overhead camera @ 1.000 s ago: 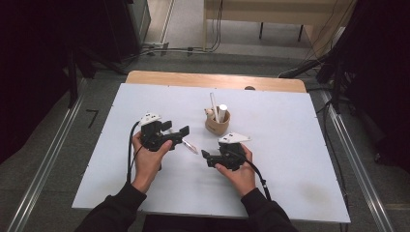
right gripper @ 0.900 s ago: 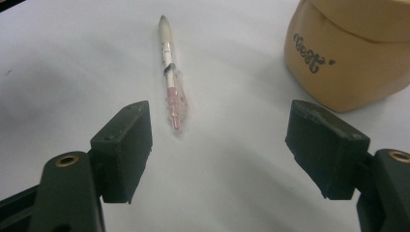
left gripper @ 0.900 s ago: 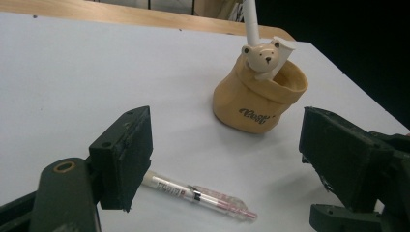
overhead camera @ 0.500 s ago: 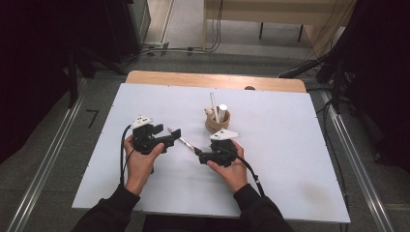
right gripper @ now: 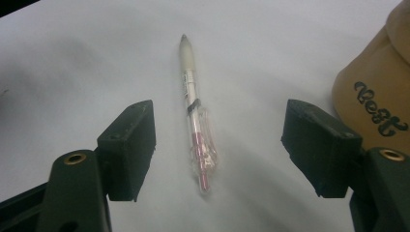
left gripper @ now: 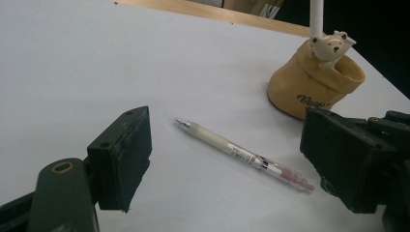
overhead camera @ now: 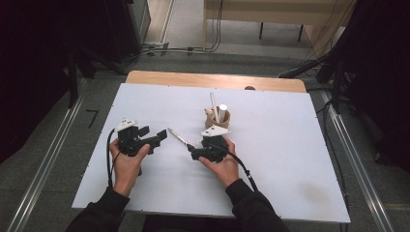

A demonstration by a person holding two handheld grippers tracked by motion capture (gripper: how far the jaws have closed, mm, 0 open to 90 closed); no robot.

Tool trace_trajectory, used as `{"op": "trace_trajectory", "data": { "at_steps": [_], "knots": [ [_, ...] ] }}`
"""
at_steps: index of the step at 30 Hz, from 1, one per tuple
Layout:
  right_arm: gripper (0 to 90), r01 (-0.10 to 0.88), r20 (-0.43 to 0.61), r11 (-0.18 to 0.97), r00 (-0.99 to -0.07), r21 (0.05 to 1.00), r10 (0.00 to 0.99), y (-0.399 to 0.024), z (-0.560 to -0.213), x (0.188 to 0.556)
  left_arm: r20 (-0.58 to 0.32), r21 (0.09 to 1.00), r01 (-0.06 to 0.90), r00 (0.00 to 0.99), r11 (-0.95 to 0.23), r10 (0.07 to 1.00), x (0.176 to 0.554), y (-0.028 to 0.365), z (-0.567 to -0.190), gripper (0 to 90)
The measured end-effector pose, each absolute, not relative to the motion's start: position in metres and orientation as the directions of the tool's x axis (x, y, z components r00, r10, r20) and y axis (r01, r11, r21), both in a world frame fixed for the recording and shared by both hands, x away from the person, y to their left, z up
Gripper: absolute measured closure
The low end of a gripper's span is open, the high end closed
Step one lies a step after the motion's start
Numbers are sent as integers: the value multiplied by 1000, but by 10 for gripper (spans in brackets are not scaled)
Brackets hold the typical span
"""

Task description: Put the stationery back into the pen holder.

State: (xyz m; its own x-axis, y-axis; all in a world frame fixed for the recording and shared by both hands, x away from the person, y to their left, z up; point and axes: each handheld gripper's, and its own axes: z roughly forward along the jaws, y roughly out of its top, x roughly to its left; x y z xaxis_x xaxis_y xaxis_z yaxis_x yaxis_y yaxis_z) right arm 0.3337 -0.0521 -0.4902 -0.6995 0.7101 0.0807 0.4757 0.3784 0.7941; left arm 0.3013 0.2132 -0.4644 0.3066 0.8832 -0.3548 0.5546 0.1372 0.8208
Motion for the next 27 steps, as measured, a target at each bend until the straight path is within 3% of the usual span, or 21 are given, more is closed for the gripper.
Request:
{"op": "trace_trajectory", "data": {
  "at_steps": [27],
  "knots": [
    [303,462,43,433,-720,774,692,-20,-498,356,-360,815,560,284,151,889,304,219,-468,143]
  ]
}}
